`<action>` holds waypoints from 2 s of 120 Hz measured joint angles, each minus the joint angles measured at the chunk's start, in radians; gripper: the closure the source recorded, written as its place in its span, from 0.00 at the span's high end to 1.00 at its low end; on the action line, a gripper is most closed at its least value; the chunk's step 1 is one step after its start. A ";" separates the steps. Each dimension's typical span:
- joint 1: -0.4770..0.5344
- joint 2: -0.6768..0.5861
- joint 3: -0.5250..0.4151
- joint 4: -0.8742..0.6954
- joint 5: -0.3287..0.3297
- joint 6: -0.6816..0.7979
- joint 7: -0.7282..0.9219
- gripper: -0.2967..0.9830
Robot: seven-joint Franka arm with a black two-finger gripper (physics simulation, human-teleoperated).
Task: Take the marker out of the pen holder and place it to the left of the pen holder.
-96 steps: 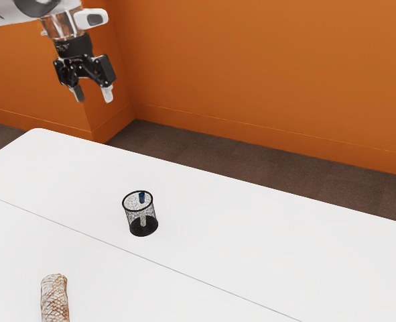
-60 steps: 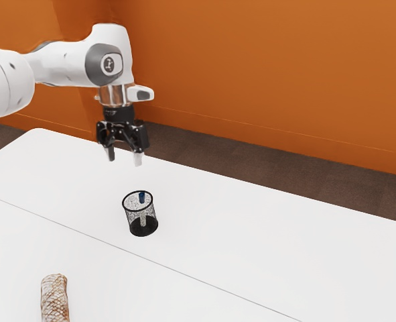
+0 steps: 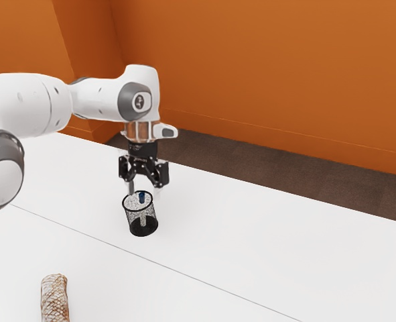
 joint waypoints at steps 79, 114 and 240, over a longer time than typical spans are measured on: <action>0.005 0.006 0.048 0.009 0.012 -0.049 -0.030 0.22; 0.010 -0.118 0.036 0.015 0.033 -0.097 -0.037 0.17; 0.361 0.080 -0.079 0.046 -0.026 0.146 0.043 0.37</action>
